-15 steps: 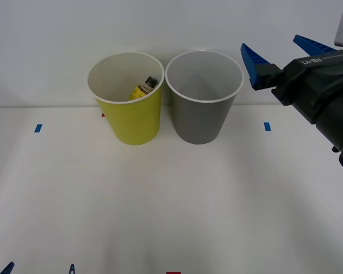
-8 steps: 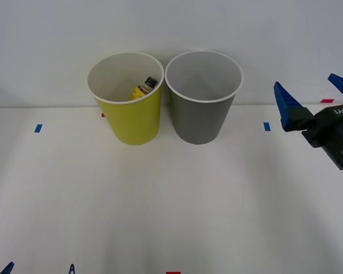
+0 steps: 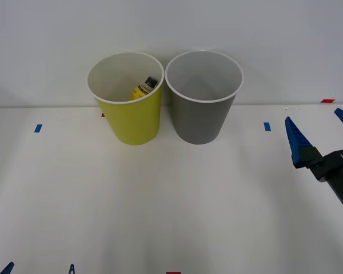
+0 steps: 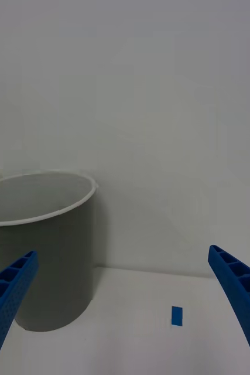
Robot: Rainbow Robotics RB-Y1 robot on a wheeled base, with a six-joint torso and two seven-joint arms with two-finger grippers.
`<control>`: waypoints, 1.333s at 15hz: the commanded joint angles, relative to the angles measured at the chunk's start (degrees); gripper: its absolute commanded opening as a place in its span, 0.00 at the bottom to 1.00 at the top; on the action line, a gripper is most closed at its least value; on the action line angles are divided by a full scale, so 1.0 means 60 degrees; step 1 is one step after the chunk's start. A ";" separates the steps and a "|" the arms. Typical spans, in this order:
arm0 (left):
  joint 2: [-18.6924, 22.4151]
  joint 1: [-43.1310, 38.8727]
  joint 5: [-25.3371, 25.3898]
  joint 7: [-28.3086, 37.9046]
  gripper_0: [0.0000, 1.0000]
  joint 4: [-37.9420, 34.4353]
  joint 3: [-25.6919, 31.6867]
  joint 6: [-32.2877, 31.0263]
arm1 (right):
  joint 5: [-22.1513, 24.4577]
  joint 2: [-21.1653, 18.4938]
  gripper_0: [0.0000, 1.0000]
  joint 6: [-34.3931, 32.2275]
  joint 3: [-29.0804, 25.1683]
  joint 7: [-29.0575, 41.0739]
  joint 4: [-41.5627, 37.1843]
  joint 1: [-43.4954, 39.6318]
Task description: Put cans in the gray bin and PET bottles in the light green bin.
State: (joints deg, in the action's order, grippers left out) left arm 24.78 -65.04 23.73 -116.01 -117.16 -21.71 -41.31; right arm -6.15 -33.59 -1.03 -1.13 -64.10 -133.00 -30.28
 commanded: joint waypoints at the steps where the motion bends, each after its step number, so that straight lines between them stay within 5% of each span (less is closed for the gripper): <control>1: 0.0000 0.0000 0.0000 0.0000 1.00 0.0000 0.0000 0.0000 | 0.0278 0.0369 1.00 -0.1660 0.0057 -0.0025 0.1278 -0.0813; 12: 0.0000 0.0000 0.0000 0.0000 1.00 0.0000 0.0000 0.0000 | 0.0116 0.0544 1.00 -0.4941 0.0174 -0.0171 0.2186 -0.3582; 20: 0.0000 0.0000 0.0000 0.0000 1.00 0.0000 0.0000 0.0000 | 0.0116 0.1321 1.00 -0.5747 0.0834 -0.0186 0.2186 -0.5105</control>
State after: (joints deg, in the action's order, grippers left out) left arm 24.78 -65.04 23.73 -116.02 -117.16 -21.71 -41.31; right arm -5.45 -26.08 -34.84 3.42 -65.18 -119.88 -60.08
